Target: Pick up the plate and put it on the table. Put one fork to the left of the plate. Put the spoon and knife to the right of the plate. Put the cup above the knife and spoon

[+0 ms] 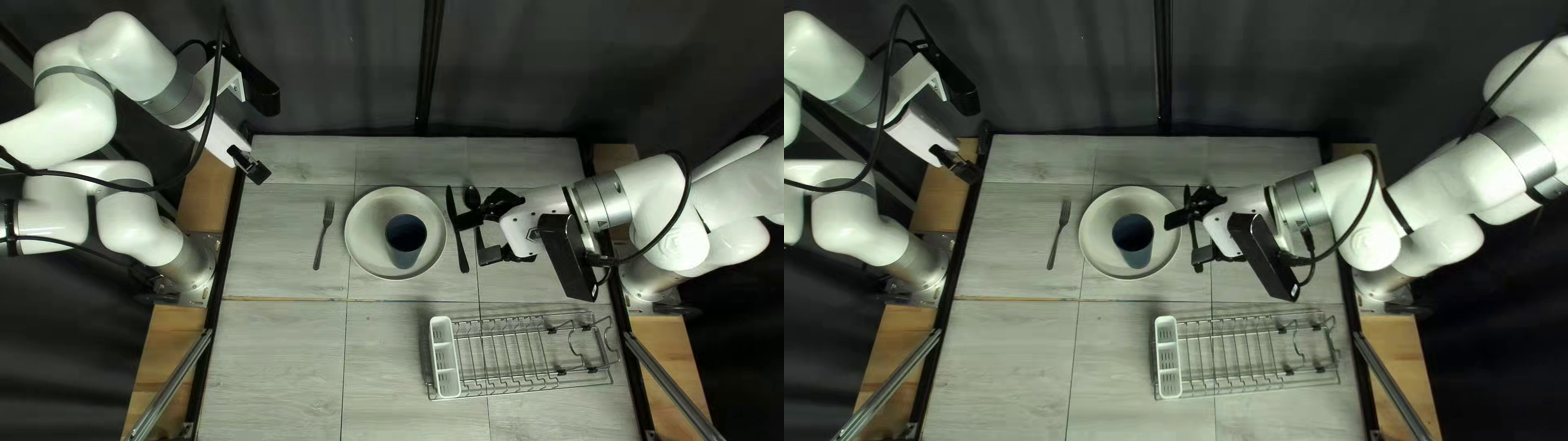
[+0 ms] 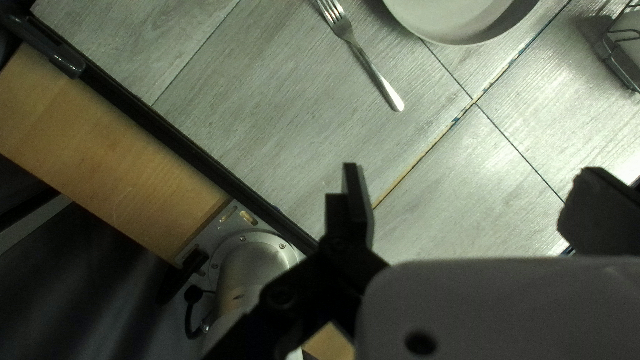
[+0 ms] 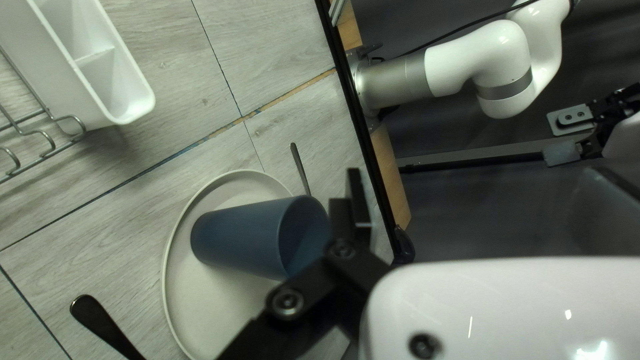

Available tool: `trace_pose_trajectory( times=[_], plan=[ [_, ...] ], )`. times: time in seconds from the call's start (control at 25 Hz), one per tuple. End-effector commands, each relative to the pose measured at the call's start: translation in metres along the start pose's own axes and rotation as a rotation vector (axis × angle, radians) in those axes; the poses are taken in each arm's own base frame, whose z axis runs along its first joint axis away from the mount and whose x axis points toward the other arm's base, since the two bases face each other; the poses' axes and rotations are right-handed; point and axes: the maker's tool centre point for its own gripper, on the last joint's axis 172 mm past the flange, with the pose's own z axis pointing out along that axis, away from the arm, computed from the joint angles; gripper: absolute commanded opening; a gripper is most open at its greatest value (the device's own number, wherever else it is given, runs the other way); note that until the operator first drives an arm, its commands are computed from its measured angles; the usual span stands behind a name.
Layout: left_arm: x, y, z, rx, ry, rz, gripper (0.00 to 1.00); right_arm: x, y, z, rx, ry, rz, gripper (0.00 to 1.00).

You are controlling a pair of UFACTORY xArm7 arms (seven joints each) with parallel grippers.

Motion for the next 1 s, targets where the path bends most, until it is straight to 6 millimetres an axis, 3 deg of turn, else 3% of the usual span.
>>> trace_pose_trajectory(
  times=[0.04, 0.28, 0.32, 0.4, 0.68, 1.0],
  plan=[
    [0.0, 0.0, 0.0, 0.0, 0.0, 0.0, 1.0, 0.0, 0.0, 0.0, 0.0, 0.0, 0.0, 1.0],
    [0.0, 0.0, 0.0, 0.0, 0.0, 0.0, 1.0, 0.0, 0.0, 0.0, 0.0, 0.0, 0.0, 1.0],
    [0.0, 0.0, 0.0, 0.0, 0.0, 0.0, 1.0, -0.06, -0.011, 0.033, 0.096, -0.039, -0.178, 1.0],
    [0.0, 0.0, 0.0, 0.0, 0.0, 0.0, 1.0, -0.06, -0.001, 0.04, 0.086, -0.027, -0.193, 1.0],
    [0.0, 0.0, 0.0, 0.0, 0.0, 0.0, 1.0, -0.058, 0.0, 0.038, 0.08, -0.014, -0.183, 1.0],
    [0.0, 0.0, 0.0, 0.0, 0.0, 0.0, 1.0, -0.089, 0.002, 0.014, 0.153, 0.022, -0.266, 1.0]
  ],
)
